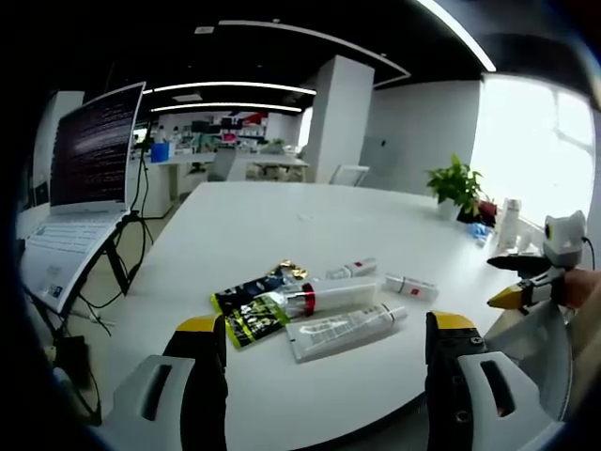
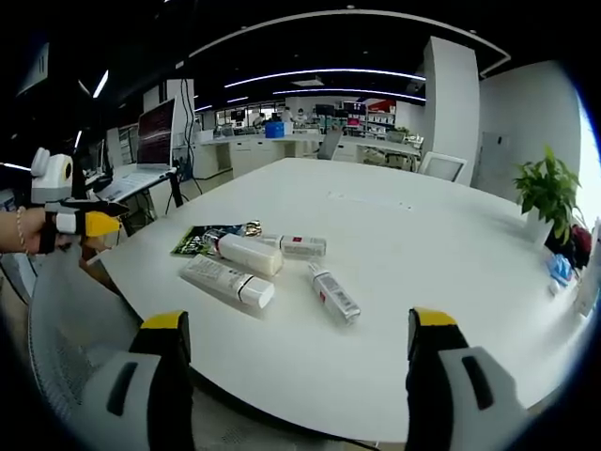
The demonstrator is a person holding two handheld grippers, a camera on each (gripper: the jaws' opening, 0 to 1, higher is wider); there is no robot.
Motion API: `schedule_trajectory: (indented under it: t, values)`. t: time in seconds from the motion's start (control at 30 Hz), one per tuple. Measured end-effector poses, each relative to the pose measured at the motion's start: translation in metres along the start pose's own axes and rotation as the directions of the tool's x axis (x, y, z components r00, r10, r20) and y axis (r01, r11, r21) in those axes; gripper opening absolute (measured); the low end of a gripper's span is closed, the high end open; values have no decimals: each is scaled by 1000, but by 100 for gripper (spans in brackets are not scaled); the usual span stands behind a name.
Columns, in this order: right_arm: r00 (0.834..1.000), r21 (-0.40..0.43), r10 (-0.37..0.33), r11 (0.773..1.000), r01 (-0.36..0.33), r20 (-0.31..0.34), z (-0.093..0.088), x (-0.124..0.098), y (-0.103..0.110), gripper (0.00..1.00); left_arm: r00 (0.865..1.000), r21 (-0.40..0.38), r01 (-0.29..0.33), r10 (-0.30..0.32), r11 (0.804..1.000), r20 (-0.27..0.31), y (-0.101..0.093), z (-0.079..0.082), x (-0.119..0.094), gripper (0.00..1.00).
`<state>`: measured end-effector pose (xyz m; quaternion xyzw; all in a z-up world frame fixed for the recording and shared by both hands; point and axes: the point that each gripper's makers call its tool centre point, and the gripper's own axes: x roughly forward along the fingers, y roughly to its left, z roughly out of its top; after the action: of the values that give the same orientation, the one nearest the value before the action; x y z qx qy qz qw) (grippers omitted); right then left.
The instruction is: Arrange the skincare products in the storage area until every visible bottle or jar stands upright without overlapping.
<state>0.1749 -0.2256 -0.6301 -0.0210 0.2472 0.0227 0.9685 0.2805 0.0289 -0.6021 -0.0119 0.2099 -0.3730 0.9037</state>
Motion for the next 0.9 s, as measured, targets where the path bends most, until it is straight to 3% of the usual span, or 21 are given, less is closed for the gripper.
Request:
schedule_trajectory:
  t: [0.17,0.4,0.57,0.67,0.9]
  values:
    - [999,19,30,999,-30,-10,-2,1,3,96,1000,-5,-11,11,1000,-11,2,-2,1,85]
    - [996,112,93,989,-91,-13,0,-2,5,98,999,-26,-4,3,1000,-38,3,-6,2,86]
    - [990,108,141,984,-139,-9,5,-2,7,97,999,-59,-30,29,998,-32,10,-3,2,87]
    - [987,95,160,983,-159,-9,8,-1,2,97,999,-97,-47,45,994,-18,14,-1,-1,87]
    - [979,75,200,978,-197,-29,8,1,-18,94,995,-102,-99,97,990,-22,20,-2,-1,86]
